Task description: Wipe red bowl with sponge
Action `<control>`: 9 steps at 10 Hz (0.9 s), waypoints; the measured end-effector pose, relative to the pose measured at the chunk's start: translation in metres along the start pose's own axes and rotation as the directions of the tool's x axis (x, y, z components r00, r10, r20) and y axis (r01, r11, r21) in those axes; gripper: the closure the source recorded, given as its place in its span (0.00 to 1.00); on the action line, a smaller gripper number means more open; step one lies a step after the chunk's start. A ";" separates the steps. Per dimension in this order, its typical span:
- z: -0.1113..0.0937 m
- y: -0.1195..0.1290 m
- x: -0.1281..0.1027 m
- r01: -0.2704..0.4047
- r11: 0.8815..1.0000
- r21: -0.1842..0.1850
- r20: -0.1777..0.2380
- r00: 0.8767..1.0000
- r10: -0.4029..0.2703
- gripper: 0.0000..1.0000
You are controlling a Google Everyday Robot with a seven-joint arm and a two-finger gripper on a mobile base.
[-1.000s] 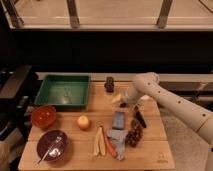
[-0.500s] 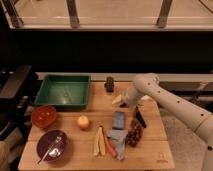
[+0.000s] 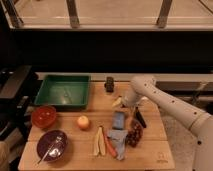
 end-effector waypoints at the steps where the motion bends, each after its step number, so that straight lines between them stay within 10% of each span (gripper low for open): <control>1: 0.007 0.002 -0.004 -0.001 1.000 -0.011 0.021 1.000 0.002 0.25; 9: 0.012 0.003 -0.009 -0.008 1.000 -0.023 0.068 0.998 0.010 0.95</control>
